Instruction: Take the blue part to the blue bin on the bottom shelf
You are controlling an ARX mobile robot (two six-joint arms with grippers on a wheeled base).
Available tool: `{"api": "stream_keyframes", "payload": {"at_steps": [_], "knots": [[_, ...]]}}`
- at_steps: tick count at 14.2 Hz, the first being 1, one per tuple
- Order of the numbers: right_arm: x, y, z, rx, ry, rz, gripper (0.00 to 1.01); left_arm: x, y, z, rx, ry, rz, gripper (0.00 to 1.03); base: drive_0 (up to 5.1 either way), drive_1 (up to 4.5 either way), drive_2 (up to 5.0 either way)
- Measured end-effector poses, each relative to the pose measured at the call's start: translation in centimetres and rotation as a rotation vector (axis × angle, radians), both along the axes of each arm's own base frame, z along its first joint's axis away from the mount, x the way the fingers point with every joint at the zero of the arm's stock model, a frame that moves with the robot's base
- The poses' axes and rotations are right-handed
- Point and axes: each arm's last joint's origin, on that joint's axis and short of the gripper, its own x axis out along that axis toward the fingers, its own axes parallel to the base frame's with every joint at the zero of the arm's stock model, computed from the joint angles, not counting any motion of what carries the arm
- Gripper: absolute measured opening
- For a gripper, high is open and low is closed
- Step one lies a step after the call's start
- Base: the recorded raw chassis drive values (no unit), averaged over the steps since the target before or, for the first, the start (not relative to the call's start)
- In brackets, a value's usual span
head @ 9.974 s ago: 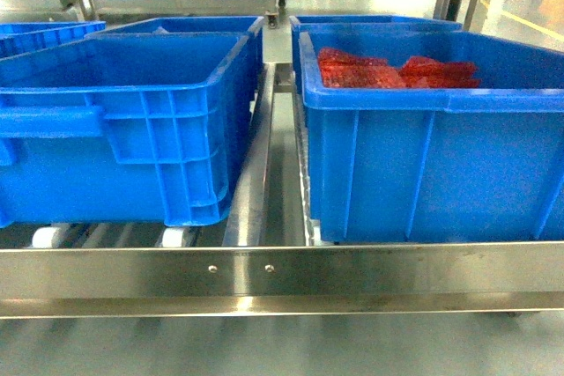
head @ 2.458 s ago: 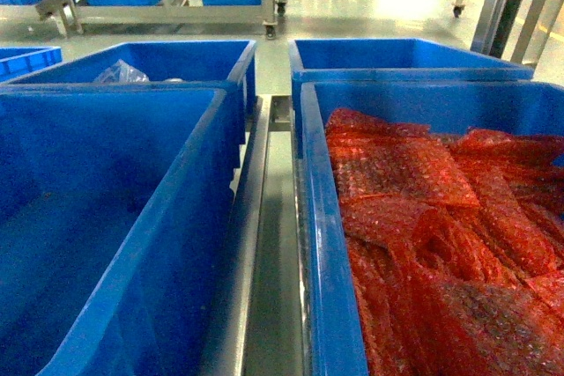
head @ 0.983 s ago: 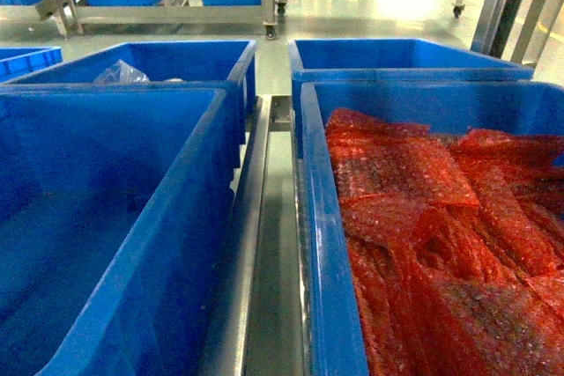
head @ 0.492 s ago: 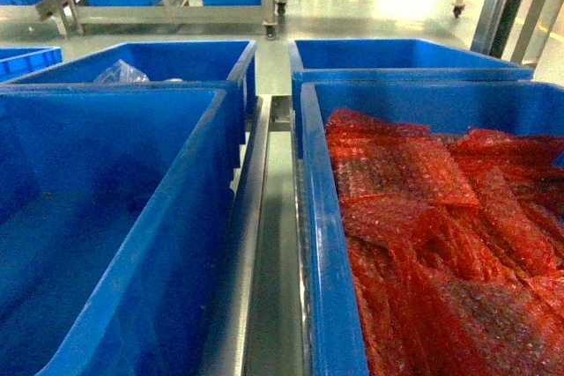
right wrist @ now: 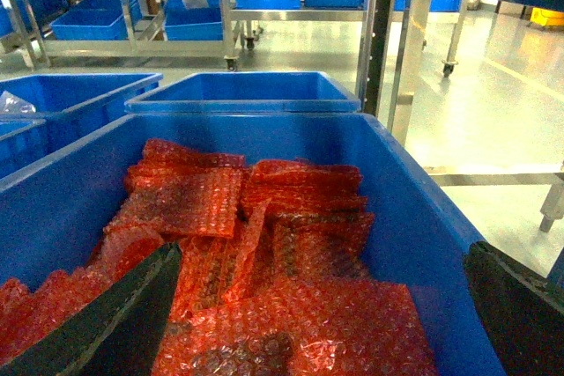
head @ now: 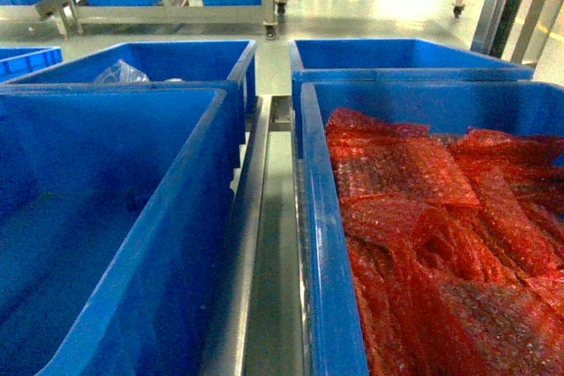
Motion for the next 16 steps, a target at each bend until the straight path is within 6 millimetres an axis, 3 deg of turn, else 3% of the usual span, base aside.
{"api": "stream_keyframes", "payload": {"at_steps": [16], "knots": [[0.0, 0.0, 0.0, 0.0, 0.0, 0.0, 0.98, 0.0, 0.0, 0.0, 0.0, 0.0, 0.0, 0.98, 0.0, 0.0, 0.0]]}}
